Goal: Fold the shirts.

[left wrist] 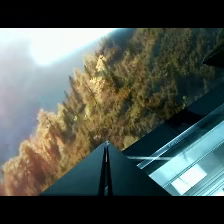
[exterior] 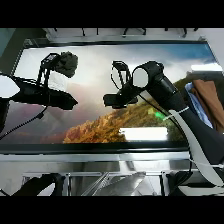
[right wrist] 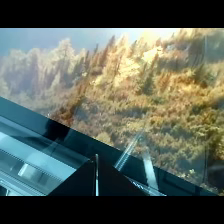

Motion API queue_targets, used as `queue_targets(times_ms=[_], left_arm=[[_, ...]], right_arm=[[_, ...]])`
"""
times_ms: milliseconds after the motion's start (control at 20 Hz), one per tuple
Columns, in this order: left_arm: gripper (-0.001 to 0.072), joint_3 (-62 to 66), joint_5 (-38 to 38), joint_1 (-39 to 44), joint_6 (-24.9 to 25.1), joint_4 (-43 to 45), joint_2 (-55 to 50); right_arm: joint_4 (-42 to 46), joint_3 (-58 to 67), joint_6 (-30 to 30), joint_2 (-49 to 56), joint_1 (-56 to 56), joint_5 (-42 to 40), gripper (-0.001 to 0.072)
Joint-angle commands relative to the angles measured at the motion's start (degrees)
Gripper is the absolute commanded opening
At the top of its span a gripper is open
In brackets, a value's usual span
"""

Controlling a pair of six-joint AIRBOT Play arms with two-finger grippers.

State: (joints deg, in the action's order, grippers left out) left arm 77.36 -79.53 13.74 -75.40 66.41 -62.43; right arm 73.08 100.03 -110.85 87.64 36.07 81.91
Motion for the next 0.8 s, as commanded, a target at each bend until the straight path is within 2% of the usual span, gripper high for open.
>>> queue_targets(times_ms=[0, 250, 450, 600, 700, 750], left_arm=[[0.0016, 0.04, 0.04, 0.02, -0.07, -0.02, 0.02], [0.0016, 0.04, 1.25, -3.69, -0.33, 1.77, 0.02], [0.0016, 0.15, 8.61, -13.33, -3.74, 6.56, -0.96], [0.0016, 0.15, 7.04, -20.65, -3.61, 7.15, -4.13], [0.0017, 0.15, 7.5, -24.39, -2.6, 8.9, -6.38], [0.0057, 0.15, 8.85, -26.01, -2.58, 9.11, -7.45]], right_arm=[[0.0, -0.02, 0.0, 0.44, 0.07, 0.0, 0.0023], [-0.02, -0.02, 0.0, 1.09, 0.07, -0.02, 0.0023], [-0.02, -0.02, 0.0, 1.53, 0.07, 0.0, 0.0023], [-0.02, -0.02, 0.0, 2.21, 0.07, -0.07, 0.0023], [0.02, -0.02, -0.02, 2.91, -0.07, -3.1, 0.0023], [0.0, -0.02, -0.02, 3.28, -0.09, -4.9, 0.0023]])
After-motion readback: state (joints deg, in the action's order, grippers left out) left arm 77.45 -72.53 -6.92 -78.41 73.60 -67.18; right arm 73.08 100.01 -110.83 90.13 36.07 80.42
